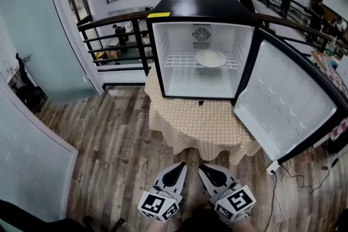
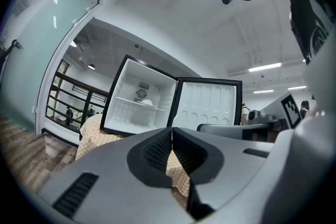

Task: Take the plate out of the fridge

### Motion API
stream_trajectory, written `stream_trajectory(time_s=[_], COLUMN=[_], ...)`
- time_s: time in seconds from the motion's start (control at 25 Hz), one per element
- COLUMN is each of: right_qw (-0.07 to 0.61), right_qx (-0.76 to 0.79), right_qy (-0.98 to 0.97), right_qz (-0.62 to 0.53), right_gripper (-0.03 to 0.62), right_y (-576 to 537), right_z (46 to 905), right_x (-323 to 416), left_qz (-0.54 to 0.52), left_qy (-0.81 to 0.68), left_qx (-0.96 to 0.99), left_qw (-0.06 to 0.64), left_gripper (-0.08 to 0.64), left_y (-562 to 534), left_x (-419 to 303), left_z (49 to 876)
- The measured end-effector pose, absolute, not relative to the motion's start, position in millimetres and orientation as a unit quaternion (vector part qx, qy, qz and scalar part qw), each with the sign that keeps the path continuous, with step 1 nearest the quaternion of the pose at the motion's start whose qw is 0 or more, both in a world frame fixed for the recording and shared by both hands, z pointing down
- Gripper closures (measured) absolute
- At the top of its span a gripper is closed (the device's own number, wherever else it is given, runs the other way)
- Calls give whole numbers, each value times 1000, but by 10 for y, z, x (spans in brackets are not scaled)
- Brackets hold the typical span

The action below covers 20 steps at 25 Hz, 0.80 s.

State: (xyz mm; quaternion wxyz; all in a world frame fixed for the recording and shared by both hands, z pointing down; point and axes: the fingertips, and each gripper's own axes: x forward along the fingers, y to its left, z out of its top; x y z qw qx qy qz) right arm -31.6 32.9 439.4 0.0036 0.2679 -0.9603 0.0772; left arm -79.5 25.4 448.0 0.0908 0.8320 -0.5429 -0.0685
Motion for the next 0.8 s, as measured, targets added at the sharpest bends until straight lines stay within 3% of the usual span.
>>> stream_trajectory(time_s=[0.8], right_qw=[-9], right_qx=[282], right_qy=[-955], right_qz=[86], right_gripper=[547], right_y=[-920], right_z=[4404], right_x=[-613], left_qz=[-67], left_qy=[-525], left_qx=[843], left_qw=[91], left_gripper=[549], left_y=[-1018], left_x=[-1009], left_z=[4460])
